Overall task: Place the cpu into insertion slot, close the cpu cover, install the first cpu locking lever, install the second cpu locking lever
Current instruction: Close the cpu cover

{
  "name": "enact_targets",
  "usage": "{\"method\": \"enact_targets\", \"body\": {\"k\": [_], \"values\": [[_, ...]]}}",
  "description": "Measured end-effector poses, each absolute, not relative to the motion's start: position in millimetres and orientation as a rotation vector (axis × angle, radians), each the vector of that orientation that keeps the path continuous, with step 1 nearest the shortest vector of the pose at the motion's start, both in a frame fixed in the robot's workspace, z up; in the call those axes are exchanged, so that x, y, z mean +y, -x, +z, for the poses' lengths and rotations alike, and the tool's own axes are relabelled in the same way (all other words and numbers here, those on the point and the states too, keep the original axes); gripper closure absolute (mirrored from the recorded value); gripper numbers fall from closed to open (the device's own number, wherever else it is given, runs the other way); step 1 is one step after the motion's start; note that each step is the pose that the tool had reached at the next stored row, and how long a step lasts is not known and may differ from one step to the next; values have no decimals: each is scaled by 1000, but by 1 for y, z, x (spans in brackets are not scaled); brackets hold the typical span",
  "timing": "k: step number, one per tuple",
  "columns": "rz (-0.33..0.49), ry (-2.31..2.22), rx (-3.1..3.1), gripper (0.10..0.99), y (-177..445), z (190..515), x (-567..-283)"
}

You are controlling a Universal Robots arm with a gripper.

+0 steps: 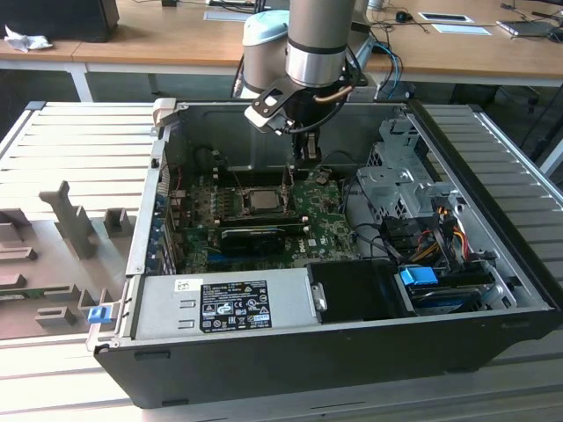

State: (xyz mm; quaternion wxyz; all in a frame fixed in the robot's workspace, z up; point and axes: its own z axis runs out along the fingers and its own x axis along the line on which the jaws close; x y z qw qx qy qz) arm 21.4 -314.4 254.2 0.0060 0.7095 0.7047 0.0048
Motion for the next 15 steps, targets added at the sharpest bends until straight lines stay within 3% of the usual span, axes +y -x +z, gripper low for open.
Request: {"method": "enact_targets", "body": {"k": [15], "values": [[15, -2220, 2205, 980, -15, 254, -314]]}}
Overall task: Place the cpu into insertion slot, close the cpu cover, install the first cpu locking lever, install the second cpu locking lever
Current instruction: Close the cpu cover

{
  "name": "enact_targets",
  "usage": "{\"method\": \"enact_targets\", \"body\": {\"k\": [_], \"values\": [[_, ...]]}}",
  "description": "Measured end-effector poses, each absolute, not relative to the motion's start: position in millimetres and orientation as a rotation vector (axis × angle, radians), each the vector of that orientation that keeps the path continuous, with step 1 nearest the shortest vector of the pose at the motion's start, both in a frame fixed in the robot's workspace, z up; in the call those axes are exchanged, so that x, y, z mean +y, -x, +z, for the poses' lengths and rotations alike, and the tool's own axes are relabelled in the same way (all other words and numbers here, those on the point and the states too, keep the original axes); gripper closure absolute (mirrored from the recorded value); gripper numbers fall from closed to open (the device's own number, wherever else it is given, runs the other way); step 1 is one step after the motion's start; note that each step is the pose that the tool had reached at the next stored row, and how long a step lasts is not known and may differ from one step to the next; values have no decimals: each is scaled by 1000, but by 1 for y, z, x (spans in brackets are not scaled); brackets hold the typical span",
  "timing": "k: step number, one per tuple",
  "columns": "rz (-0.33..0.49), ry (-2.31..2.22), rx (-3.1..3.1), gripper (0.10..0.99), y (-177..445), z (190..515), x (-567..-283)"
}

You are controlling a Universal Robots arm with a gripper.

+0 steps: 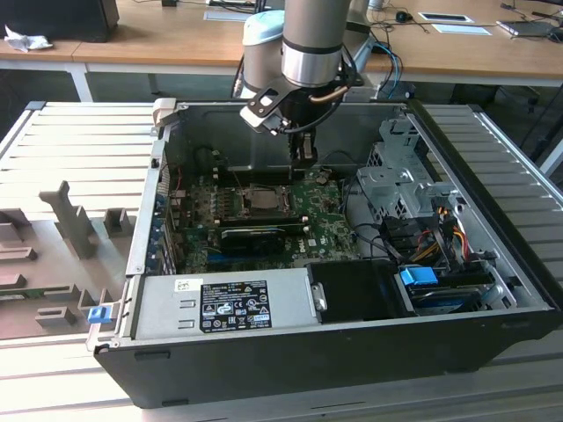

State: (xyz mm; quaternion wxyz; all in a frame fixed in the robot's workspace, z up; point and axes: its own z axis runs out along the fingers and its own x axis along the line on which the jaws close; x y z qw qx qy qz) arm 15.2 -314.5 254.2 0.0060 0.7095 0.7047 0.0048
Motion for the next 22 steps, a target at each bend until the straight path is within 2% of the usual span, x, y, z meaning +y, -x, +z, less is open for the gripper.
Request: {"method": "enact_targets", "body": {"k": [22], "values": [[23, -2148, 2286, 980, 27, 228, -315]]}}
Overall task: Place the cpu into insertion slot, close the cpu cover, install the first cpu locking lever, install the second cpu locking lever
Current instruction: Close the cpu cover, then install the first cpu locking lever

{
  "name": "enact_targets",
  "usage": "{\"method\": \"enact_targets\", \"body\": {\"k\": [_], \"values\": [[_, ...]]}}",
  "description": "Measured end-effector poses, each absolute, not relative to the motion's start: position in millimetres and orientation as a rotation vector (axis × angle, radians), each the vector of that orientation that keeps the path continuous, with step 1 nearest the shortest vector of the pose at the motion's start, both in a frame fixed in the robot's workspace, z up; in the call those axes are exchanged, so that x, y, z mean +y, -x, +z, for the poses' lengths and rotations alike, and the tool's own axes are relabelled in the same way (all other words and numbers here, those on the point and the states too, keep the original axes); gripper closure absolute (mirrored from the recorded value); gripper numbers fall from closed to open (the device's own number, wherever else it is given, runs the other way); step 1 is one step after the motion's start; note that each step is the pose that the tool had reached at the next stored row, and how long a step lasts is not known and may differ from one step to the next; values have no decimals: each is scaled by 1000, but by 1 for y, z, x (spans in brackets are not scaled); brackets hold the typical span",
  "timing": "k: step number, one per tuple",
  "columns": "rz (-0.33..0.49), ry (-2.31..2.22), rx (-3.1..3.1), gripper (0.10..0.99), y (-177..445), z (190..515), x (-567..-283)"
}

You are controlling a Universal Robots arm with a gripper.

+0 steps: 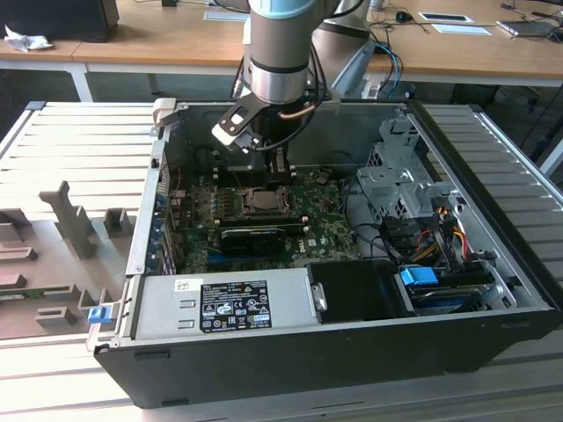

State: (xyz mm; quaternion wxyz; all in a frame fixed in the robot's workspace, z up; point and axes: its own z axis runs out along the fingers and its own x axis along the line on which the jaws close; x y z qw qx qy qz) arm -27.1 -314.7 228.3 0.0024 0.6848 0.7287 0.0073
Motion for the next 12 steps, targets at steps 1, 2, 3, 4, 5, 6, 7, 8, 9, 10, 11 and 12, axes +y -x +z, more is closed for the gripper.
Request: {"method": "enact_targets", "body": {"k": [1, 2, 3, 4, 5, 6, 7, 8, 9, 10, 11, 12], "values": [[22, -2144, 2290, 980, 30, 227, -315], [23, -2142, 2292, 980, 32, 227, -315], [23, -2141, 2292, 980, 32, 227, -315], [23, -2141, 2292, 980, 32, 227, -315], [23, -2141, 2292, 980, 33, 227, -315], [23, -2141, 2292, 980, 34, 226, -315], [23, -2141, 2293, 980, 34, 226, -315], [23, -2141, 2292, 980, 35, 226, -315], [23, -2141, 2292, 980, 35, 226, -315], [23, -2141, 2292, 980, 35, 226, -315], [23, -2141, 2293, 980, 35, 226, -315], [23, -2141, 2292, 980, 36, 226, -315]]}}
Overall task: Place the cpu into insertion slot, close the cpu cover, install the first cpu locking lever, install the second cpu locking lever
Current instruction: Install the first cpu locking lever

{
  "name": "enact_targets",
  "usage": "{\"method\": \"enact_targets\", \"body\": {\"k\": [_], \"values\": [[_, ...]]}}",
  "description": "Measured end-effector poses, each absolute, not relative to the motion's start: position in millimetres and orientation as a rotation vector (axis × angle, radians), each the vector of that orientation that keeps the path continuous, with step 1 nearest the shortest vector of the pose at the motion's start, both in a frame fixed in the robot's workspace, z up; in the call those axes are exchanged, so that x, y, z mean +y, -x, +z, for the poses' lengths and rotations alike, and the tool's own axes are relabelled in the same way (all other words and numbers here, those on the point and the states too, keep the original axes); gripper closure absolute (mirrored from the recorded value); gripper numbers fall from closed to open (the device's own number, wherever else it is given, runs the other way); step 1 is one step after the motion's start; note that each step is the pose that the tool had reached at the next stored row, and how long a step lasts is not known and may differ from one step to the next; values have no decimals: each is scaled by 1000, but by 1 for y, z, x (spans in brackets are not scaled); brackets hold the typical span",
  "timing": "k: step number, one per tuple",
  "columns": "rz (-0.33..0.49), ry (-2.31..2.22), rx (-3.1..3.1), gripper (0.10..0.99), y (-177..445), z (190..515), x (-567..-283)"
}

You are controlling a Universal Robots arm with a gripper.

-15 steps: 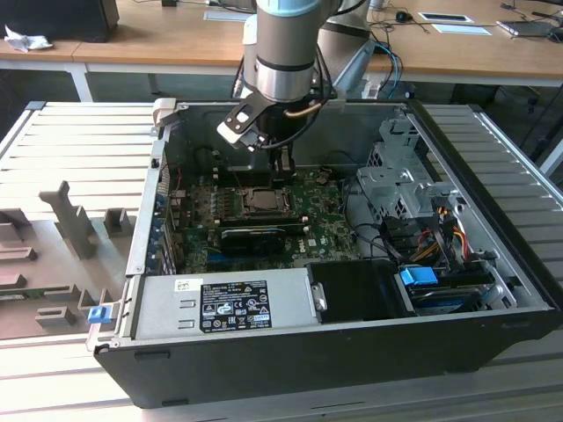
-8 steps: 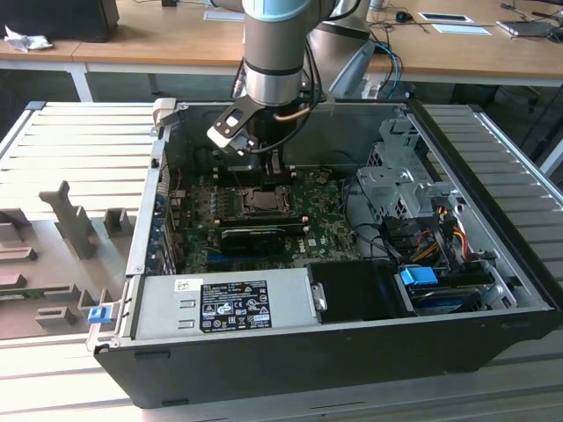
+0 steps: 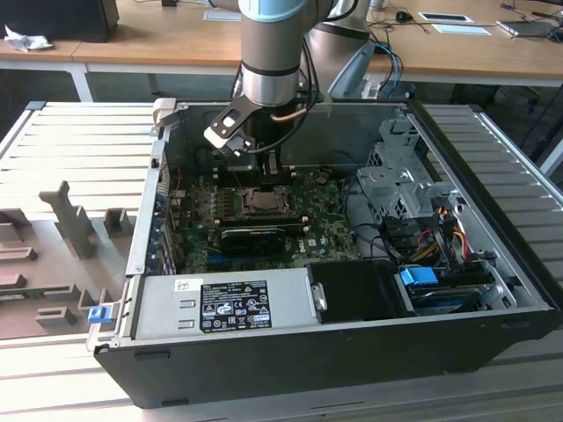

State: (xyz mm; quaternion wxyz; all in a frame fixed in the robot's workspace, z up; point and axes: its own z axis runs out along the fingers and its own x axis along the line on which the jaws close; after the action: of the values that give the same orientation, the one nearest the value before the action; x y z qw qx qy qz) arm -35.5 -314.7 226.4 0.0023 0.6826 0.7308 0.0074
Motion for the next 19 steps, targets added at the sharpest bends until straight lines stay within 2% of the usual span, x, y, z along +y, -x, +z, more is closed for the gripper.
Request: {"method": "enact_targets", "body": {"k": [19], "values": [[23, -2141, 2292, 980, 36, 250, -315]]}}
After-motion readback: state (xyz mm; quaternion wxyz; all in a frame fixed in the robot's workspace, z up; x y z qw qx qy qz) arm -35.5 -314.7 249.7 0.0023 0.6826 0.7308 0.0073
